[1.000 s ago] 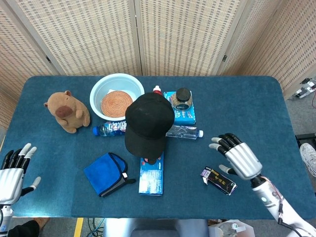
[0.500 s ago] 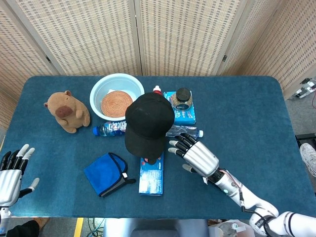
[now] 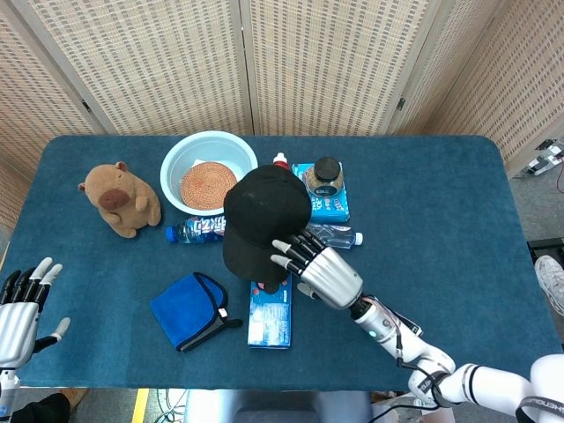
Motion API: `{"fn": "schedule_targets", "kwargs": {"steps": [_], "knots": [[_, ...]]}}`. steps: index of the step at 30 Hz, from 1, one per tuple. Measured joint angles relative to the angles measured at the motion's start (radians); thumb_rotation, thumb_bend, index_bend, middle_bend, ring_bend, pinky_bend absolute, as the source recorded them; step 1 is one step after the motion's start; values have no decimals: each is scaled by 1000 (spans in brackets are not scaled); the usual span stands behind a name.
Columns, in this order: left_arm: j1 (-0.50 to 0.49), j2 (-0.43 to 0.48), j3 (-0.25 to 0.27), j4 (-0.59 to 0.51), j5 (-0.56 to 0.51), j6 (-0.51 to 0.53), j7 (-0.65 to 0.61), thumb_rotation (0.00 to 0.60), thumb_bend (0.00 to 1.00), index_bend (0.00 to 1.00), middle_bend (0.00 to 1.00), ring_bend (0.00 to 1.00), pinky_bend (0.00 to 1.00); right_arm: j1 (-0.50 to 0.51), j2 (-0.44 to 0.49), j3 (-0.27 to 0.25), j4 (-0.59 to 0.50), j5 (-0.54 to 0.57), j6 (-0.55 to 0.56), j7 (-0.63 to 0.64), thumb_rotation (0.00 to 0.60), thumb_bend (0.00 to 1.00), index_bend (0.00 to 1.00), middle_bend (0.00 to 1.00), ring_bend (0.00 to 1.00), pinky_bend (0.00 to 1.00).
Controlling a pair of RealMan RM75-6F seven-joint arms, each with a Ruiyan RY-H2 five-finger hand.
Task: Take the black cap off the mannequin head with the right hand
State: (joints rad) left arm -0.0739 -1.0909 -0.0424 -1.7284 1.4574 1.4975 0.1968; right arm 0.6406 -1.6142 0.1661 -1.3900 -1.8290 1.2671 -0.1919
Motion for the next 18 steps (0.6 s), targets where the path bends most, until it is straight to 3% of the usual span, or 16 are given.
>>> {"fn": "schedule_targets", "kwargs": {"steps": [18], "knots": [[-3, 14, 2, -16, -7, -16, -5, 600, 241, 101, 41, 65, 0, 36, -68, -28, 71, 22, 30, -33, 600, 0, 225, 155, 87, 108]]}}
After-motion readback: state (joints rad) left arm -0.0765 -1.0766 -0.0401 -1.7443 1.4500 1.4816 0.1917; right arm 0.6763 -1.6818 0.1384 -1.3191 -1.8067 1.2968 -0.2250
